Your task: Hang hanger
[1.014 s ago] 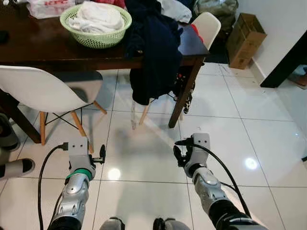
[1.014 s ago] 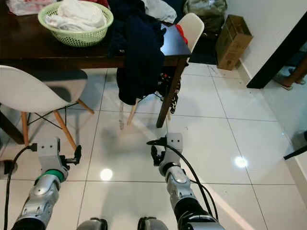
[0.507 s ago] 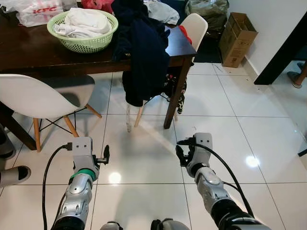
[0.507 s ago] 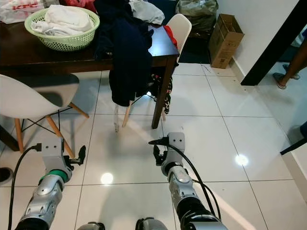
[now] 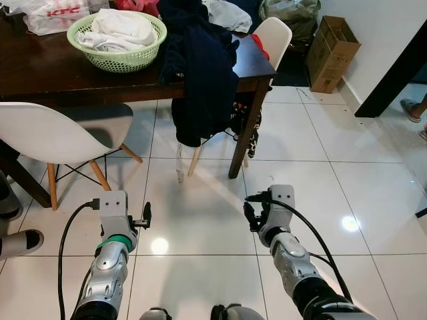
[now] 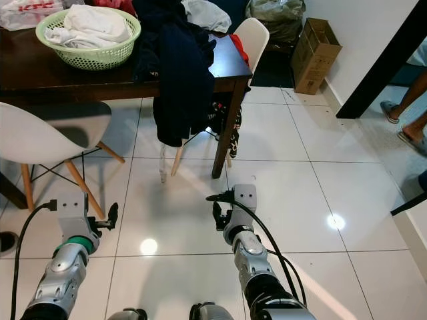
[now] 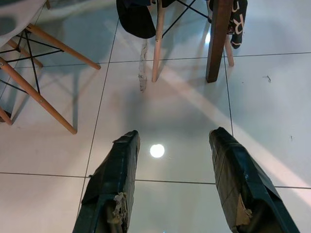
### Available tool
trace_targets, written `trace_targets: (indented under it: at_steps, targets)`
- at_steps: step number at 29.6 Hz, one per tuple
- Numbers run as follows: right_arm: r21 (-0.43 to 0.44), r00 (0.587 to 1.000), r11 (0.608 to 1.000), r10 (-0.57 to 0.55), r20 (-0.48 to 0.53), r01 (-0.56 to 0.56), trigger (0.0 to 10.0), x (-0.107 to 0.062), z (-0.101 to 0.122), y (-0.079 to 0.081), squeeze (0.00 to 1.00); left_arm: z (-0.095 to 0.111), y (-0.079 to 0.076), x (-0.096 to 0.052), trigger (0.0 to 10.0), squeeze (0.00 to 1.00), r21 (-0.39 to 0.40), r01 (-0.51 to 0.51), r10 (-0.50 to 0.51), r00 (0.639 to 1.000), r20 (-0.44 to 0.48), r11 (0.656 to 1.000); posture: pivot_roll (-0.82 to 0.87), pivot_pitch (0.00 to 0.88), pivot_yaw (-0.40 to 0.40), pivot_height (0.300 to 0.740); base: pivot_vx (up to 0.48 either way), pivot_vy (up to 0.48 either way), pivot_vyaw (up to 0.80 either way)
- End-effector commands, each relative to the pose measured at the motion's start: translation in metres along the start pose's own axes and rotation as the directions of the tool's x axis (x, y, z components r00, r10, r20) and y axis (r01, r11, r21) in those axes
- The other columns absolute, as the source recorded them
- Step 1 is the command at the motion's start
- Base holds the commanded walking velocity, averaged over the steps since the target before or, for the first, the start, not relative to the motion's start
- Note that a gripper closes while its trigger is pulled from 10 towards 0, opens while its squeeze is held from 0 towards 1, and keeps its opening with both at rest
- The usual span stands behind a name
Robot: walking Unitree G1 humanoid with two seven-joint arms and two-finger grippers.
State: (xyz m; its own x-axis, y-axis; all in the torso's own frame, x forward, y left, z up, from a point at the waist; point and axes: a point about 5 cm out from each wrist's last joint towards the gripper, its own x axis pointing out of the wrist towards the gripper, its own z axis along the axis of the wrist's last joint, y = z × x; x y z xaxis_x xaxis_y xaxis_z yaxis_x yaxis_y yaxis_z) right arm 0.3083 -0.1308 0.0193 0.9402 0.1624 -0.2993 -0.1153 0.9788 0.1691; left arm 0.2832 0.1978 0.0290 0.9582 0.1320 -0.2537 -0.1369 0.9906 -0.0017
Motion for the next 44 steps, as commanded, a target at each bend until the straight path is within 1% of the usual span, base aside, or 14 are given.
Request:
trace_targets:
  at_steps: [1, 30, 44]
  targets:
    - [0.008, 0.999, 1.000, -0.013, -0.037, 0.013, 10.0, -0.0037, -0.0088, -0.0039, 0.00, -0.0102, 0.0001, -0.0028, 10.0, 0.00, 0.012, 0.001, -0.001, 0.999, -0.046, 1.000, 0.04, 0.074, -0.025, 0.740, 0.000, 0.000, 0.00]
    - [0.003, 0.999, 1.000, 0.006, -0.041, -0.006, 10.0, -0.0027, -0.0079, -0.0023, 0.00, -0.0132, 0.0017, -0.0046, 10.0, 0.00, 0.014, -0.006, 0.007, 0.999, -0.049, 1.000, 0.04, 0.047, -0.033, 0.740, 0.000, 0.000, 0.00]
    - [0.002, 0.999, 1.000, 0.009, -0.041, -0.009, 10.0, -0.0027, -0.0079, -0.0016, 0.00, -0.0129, 0.0002, -0.0047, 10.0, 0.00, 0.005, -0.008, 0.008, 0.999, -0.047, 1.000, 0.04, 0.061, -0.039, 0.740, 0.000, 0.000, 0.00]
